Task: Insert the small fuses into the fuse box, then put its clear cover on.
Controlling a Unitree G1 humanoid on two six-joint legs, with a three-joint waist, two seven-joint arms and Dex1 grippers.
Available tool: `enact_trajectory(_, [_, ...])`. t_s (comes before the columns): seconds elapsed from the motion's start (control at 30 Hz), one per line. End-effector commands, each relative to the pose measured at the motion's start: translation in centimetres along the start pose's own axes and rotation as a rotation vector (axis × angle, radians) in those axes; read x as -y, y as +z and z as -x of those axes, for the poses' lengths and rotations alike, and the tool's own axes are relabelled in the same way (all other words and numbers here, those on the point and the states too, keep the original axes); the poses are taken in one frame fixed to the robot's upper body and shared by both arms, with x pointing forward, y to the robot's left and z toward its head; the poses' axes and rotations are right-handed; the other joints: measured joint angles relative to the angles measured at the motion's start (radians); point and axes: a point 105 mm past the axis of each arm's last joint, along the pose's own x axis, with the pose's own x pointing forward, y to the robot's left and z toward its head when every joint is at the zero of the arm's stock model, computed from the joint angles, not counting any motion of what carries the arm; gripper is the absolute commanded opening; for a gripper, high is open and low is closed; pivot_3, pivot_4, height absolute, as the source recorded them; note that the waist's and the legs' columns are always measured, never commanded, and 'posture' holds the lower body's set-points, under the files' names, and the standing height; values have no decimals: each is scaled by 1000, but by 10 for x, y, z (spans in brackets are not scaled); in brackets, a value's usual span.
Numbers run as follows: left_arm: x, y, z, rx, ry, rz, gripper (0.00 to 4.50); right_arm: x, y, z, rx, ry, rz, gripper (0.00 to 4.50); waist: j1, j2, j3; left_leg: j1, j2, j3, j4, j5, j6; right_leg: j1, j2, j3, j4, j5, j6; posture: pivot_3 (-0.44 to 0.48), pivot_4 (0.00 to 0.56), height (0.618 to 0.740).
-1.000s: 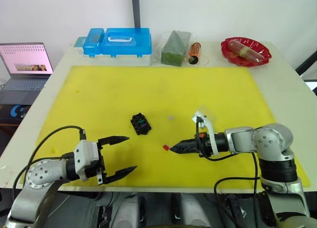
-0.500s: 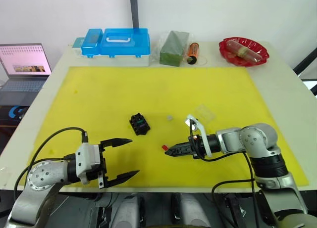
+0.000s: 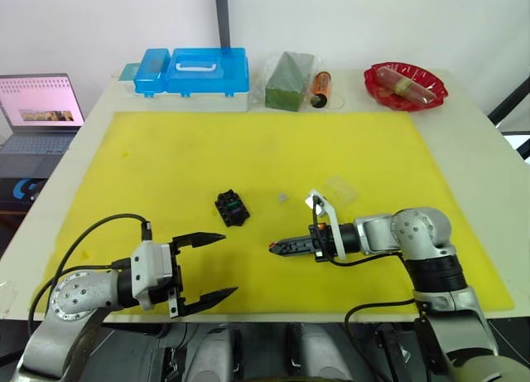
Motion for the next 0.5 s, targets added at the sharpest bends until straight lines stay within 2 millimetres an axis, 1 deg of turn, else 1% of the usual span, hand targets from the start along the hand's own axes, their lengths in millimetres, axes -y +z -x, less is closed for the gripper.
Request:
enact_trajectory(0.03, [2, 6, -1, 20, -11, -27, 4500, 6, 4, -3, 18, -28, -5, 2620, 0, 0, 0, 0, 0, 0, 0, 0, 0, 0, 0, 0, 0, 0, 0, 0, 150, 740])
enact_trajectory(0.1, [2, 6, -1, 21, -12, -25, 4500, 7, 3, -4, 15, -34, -3, 2297, 0, 0, 0, 0, 0, 0, 0, 0, 0, 0, 0, 0, 0, 0, 0, 0, 150, 740])
enact_trajectory(0.13, [3, 6, -1, 22, -13, -24, 4500, 7, 2, -4, 12, -37, -2, 2040, 0, 0, 0, 0, 0, 0, 0, 0, 0, 0, 0, 0, 0, 0, 0, 0, 150, 740])
enact_trajectory(0.2, [4, 6, -1, 23, -14, -22, 4500, 8, -2, -4, 6, -43, 3, 1401, 1, 0, 0, 0, 0, 0, 0, 0, 0, 0, 0, 0, 0, 0, 0, 0, 150, 740])
enact_trajectory(0.3, [6, 6, -2, 24, -15, -20, 4500, 12, -8, -4, -1, -61, 5, 317, 4, 0, 0, 0, 0, 0, 0, 0, 0, 0, -1, 0, 0, 0, 0, 0, 150, 740])
enact_trajectory(0.33, [7, 6, -2, 25, -16, -19, 4500, 12, -9, -4, -3, -65, 6, 102, 4, 0, 0, 0, 0, 0, 0, 0, 0, 0, -1, 0, 0, 0, 0, 0, 150, 740])
enact_trajectory(0.37, [7, 6, -2, 25, -17, -19, 4500, 13, -11, -3, -3, -70, 7, 43, 4, -1, -1, 0, 0, 0, 0, 0, 0, 0, -1, 0, -1, 0, 0, 0, 150, 740])
enact_trajectory(0.5, [7, 7, -3, 27, -21, -21, 4500, 13, -10, 2, 21, -78, 9, 43, 6, -1, -1, 0, 0, 0, 0, 0, 0, 1, -1, 0, -2, 0, 0, 0, 150, 740])
